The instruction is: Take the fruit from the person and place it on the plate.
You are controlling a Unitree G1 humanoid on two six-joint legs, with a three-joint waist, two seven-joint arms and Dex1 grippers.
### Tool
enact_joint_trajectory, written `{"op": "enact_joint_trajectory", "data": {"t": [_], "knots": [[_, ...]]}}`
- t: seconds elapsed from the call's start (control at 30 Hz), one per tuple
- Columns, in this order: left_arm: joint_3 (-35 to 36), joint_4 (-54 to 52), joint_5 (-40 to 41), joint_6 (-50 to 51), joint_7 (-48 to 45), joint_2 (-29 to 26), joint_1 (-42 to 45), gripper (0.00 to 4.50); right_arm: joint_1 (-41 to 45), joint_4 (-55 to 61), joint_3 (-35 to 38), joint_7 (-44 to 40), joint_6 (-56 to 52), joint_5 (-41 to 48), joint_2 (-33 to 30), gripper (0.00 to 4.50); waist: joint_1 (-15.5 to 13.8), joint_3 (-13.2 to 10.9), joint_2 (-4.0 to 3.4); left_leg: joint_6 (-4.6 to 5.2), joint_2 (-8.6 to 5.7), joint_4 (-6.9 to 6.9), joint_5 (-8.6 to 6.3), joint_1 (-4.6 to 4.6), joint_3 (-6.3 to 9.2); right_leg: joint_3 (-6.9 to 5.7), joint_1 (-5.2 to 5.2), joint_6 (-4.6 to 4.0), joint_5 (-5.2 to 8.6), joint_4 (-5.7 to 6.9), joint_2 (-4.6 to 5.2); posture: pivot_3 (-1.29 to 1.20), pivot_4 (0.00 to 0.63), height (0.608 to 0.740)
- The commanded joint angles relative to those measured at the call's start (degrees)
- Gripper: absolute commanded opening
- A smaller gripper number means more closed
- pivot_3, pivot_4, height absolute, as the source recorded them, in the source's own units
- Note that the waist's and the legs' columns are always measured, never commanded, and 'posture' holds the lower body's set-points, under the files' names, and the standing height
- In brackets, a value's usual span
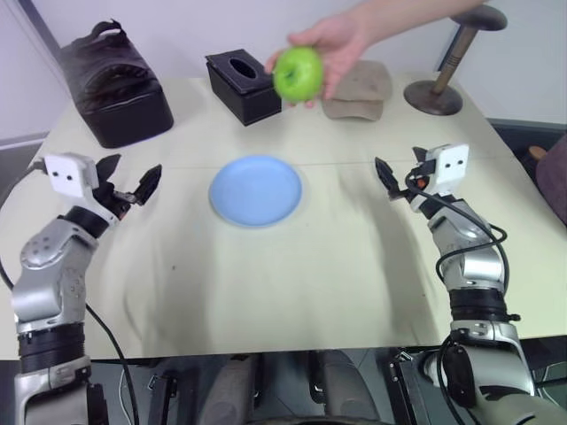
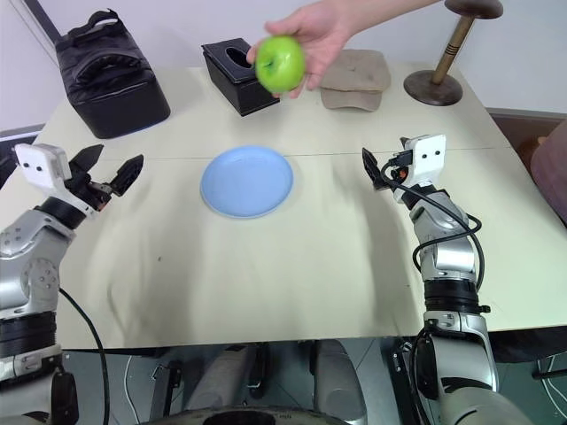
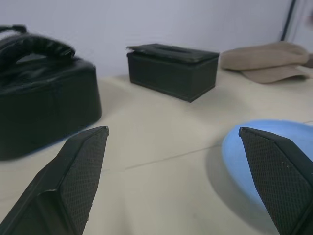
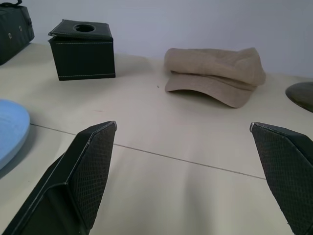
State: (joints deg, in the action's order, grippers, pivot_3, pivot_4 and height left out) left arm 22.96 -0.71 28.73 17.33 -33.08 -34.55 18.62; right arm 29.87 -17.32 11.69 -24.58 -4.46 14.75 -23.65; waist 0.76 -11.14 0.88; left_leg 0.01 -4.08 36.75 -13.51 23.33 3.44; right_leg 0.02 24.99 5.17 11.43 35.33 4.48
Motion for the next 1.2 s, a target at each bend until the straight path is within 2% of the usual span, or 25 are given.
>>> {"op": "enact_joint_trajectory", "data": {"t": [0.03, 0.17, 0.23, 0.33, 0.47, 0.73, 0.9, 1.03, 1.2], "knots": [[2.27, -2.57, 2.73, 1.27, -2.08, -3.15, 2.18, 4.50, 1.62, 0.89, 0.57, -0.16, 1.14, 0.17, -0.30, 4.47, 0.01, 0.00, 0.00, 0.00, 0.00, 0.01, 0.00, 0.00, 0.00, 0.00, 0.00, 0.00, 0.00, 0.00, 0.00, 0.00, 0.150, 0.740], [2.25, -2.33, 2.89, 1.67, -2.17, -4.17, 2.61, 4.50, 1.38, 1.57, 0.45, -0.73, 0.56, 0.55, -0.41, 4.47, 0.01, 0.01, -0.02, 0.00, 0.00, 0.01, 0.00, -0.01, 0.00, 0.00, -0.01, 0.00, 0.00, 0.00, 0.00, 0.00, 0.150, 0.740], [1.87, -1.98, 2.23, 1.49, -2.06, -4.32, 2.78, 4.50, 0.51, 5.62, 0.20, -5.80, -3.71, 4.36, -1.83, 4.47, 0.02, 0.01, -0.02, 0.00, 0.00, 0.01, 0.00, -0.01, 0.00, 0.00, -0.01, 0.00, 0.00, 0.01, -0.01, 0.00, 0.150, 0.740], [1.16, -1.85, 1.47, 1.31, -2.13, -3.85, 1.76, 4.50, -2.74, 18.56, 0.66, -17.62, -18.20, 18.48, -6.65, 4.47, -0.09, 0.00, -0.04, 0.01, 0.00, 0.01, -0.01, 0.00, 0.00, 0.01, 0.00, 0.00, 0.00, 0.02, 0.00, 0.00, 0.150, 0.740], [0.52, -1.64, 0.96, 0.73, -2.29, -3.03, 0.38, 4.50, -3.25, 25.17, 0.68, -20.80, -26.72, 23.71, -11.36, 4.47, -0.05, 0.02, 0.00, 0.07, 0.01, 0.10, -0.04, 0.00, 0.04, -0.02, -0.09, 0.01, 0.00, 0.00, 0.03, 0.00, 0.150, 0.740], [0.99, -1.60, 1.25, 0.96, -2.04, -2.50, -0.28, 4.50, -1.55, 28.21, -0.66, -19.44, -29.21, 23.45, -10.83, 4.47, -0.17, 0.02, 0.00, 0.07, 0.03, 0.23, -0.05, 0.01, 0.03, -0.02, -0.14, 0.00, 0.01, -0.03, 0.05, 0.00, 0.150, 0.740], [2.50, -4.81, 5.46, 4.03, -2.39, -3.33, 1.36, 4.50, -1.34, 27.24, -1.59, -18.87, -28.15, 21.89, -10.02, 4.47, -0.16, 0.02, 0.00, 0.07, 0.03, 0.23, -0.05, 0.02, 0.03, -0.02, -0.13, 0.00, 0.01, -0.03, 0.06, 0.00, 0.150, 0.740], [-0.09, -6.13, 6.49, 5.76, -6.99, -6.12, 2.50, 4.50, -1.06, 26.25, -2.39, -18.51, -27.20, 20.53, -9.21, 4.47, -0.18, 0.02, 0.00, 0.07, 0.02, 0.23, -0.05, 0.03, 0.03, -0.02, -0.12, 0.00, 0.01, -0.03, 0.07, 0.00, 0.150, 0.740], [-4.84, -3.19, 3.26, 4.02, -12.28, -9.30, 6.74, 4.50, -0.65, 24.98, -2.87, -18.30, -25.94, 19.45, -8.02, 4.47, -0.23, 0.02, 0.00, 0.07, 0.02, 0.24, -0.05, 0.03, 0.02, -0.03, -0.13, -0.01, 0.02, -0.03, 0.05, 0.00, 0.150, 0.740]]}}
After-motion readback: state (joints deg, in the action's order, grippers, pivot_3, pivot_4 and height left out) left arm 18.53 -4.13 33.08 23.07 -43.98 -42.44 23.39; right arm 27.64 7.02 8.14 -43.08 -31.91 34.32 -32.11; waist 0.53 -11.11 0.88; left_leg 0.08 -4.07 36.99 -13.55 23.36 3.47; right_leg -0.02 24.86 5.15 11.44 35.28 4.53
